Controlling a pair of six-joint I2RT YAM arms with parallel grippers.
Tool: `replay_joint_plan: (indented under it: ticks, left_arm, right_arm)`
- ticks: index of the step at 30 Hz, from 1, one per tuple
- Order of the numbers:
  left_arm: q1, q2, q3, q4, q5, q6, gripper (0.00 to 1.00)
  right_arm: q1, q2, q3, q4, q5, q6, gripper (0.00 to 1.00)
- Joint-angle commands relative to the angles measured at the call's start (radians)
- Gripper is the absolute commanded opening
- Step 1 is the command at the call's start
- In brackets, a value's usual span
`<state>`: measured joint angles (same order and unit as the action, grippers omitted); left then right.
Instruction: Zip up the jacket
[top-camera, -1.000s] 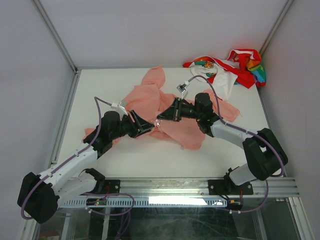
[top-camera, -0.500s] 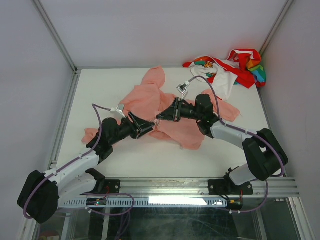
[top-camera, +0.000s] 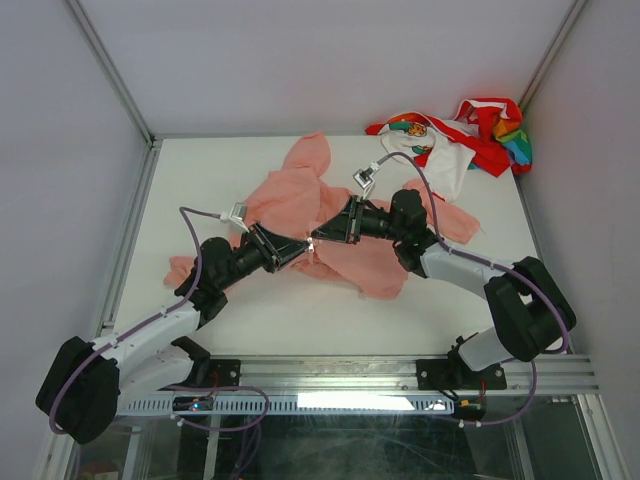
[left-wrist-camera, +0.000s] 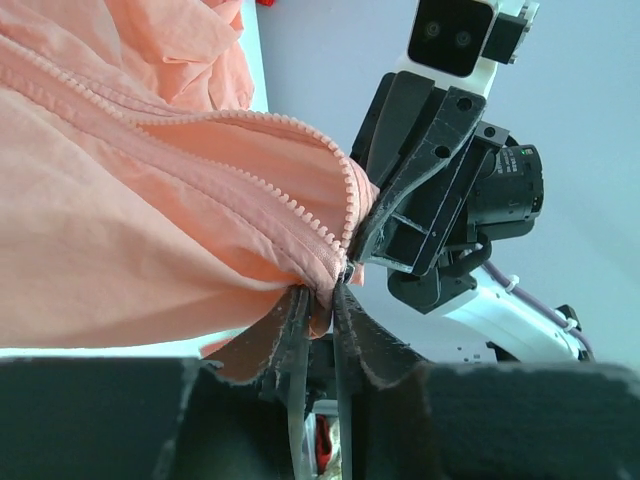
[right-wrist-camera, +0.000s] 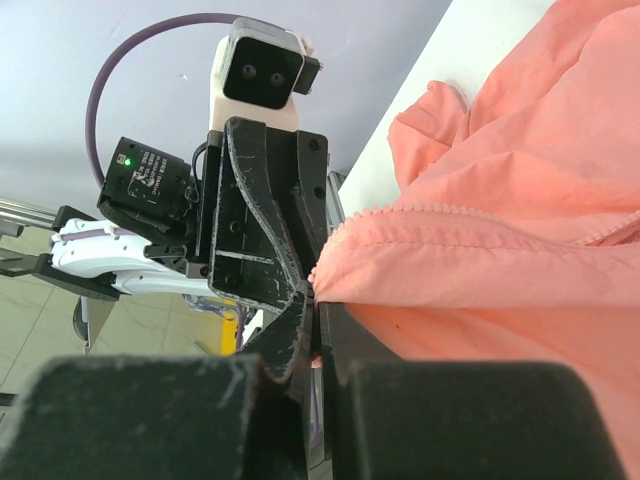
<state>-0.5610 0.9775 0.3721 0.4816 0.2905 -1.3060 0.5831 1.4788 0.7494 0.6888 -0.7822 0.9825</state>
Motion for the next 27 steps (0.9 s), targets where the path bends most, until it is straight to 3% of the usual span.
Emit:
replay_joint_plan:
  ticks: [1,5,10,16,20,26,27]
  left_arm:
    - [0.013,-0.022,-0.015,0.085,0.007,-0.003,0.13]
    - [0.013,-0.055,-0.012,0.036,-0.001,0.021,0.0]
    - [0.013,-0.079,0.036,-0.061,0.028,0.099,0.0]
    - [0.013,-0.01,0.15,-0.216,0.166,0.225,0.0]
    - [0.017,0.022,0.215,-0.315,0.152,0.277,0.0]
    - [0.024,0.053,0.27,-0.323,0.151,0.265,0.0]
    - [0.024,0.059,0.277,-0.323,0.156,0.263,0.0]
  right_arm:
    - [0.007,-0.012,0.007,0.077,-0.003,0.013,0.0]
    - [0.006,-0.009,0.014,0.073,0.0,0.006,0.0]
    - [-0.006,-0.001,0.033,0.055,0.01,-0.011,0.0]
    - [-0.028,0.029,0.108,0.017,0.026,-0.041,0.0]
    - [-0.036,0.051,0.146,-0.051,-0.009,-0.098,0.0]
    - [-0.061,-0.055,0.142,-0.298,-0.023,-0.155,0.04]
    - [-0.062,-0.08,0.144,-0.352,-0.007,-0.273,0.17]
